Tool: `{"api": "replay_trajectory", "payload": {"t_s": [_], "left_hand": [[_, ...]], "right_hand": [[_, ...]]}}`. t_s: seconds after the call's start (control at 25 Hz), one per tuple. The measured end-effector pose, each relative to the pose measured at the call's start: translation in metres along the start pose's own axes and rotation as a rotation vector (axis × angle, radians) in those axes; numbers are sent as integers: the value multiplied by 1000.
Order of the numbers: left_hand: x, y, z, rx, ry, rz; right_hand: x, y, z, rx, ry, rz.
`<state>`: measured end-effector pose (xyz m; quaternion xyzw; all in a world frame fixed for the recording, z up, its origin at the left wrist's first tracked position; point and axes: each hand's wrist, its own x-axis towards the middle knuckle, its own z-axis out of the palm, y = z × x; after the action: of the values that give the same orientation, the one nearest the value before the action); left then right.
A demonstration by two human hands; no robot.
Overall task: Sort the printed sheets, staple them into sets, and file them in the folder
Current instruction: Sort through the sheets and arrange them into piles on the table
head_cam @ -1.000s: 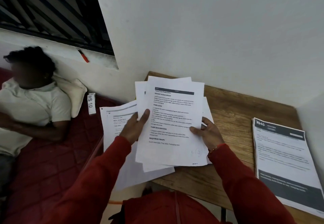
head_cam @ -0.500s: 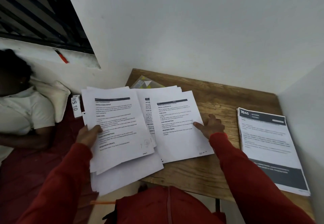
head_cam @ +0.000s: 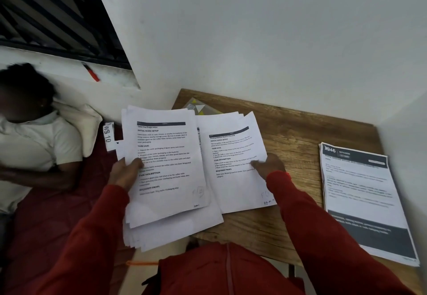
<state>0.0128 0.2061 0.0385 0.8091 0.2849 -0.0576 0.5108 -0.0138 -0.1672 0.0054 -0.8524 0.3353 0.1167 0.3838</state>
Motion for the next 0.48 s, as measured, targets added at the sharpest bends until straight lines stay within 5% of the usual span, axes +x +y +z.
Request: {"api": "replay_trajectory", "payload": {"t_s": [0.2, 0.48], "left_hand": [[-1, -14, -22, 198, 192, 15], [-1, -23, -19, -110, 85, -206]], "right_hand": [[2, -17, 10, -79, 3, -17], [4, -46, 21, -24, -70, -40]]}}
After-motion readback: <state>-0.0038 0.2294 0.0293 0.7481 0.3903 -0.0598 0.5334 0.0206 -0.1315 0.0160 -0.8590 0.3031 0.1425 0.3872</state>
